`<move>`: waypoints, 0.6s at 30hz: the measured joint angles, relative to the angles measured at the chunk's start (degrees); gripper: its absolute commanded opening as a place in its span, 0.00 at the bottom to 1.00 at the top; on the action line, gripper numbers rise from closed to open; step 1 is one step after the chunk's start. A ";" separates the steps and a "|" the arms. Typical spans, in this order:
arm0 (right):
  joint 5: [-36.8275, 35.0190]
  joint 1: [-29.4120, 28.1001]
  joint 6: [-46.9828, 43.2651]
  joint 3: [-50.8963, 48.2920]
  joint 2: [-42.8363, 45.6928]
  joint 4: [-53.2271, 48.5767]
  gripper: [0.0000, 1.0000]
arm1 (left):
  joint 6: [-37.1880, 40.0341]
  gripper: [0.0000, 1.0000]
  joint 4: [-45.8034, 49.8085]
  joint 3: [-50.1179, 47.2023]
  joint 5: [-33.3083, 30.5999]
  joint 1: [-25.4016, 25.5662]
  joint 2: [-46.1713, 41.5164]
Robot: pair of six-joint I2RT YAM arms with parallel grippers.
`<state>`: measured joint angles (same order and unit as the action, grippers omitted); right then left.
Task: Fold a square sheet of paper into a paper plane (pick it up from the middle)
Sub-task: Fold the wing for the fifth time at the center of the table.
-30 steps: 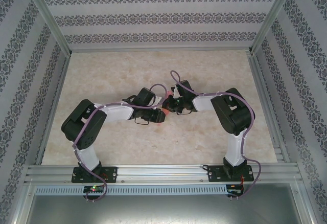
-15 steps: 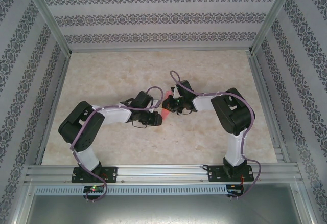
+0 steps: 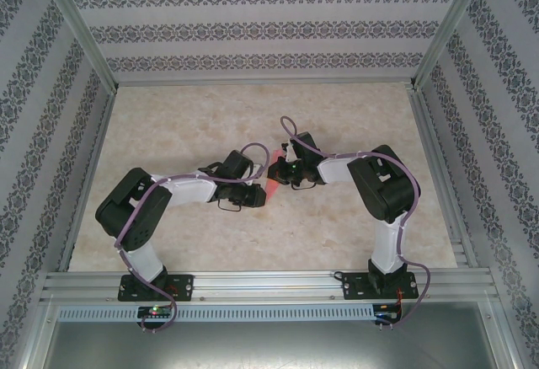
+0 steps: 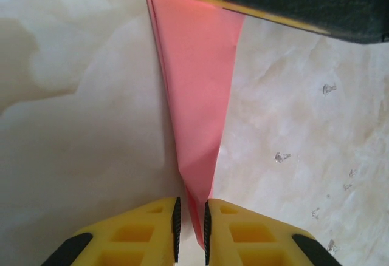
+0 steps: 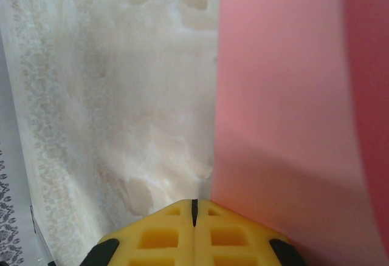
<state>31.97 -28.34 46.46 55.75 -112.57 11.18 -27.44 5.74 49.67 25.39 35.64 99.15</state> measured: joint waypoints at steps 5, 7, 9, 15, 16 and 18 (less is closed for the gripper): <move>0.02 0.04 0.00 -0.02 0.00 0.04 0.04 | 1.14 0.19 3.34 2.45 -3.61 1.92 -0.02; 0.07 0.07 0.00 -0.02 0.00 0.07 0.04 | 1.97 0.17 4.76 3.74 -5.42 2.86 -0.02; 0.09 0.07 0.00 -0.02 -0.04 0.17 0.04 | 2.93 0.15 6.40 4.92 -7.61 3.87 0.00; 0.31 0.11 0.00 -0.02 -0.09 0.24 0.03 | 5.33 0.09 10.73 7.67 -14.56 7.08 1.27; 0.33 0.11 0.00 -0.02 -0.11 0.24 0.03 | 5.79 0.09 11.50 8.26 -15.80 7.61 1.84; 0.52 0.26 -0.07 -0.04 -0.15 0.28 0.03 | 6.19 0.08 12.87 9.27 -18.23 8.50 2.51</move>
<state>32.49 -28.08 46.39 55.70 -112.73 11.46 -21.26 18.61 58.94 7.16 44.14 101.67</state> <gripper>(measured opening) 0.049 0.089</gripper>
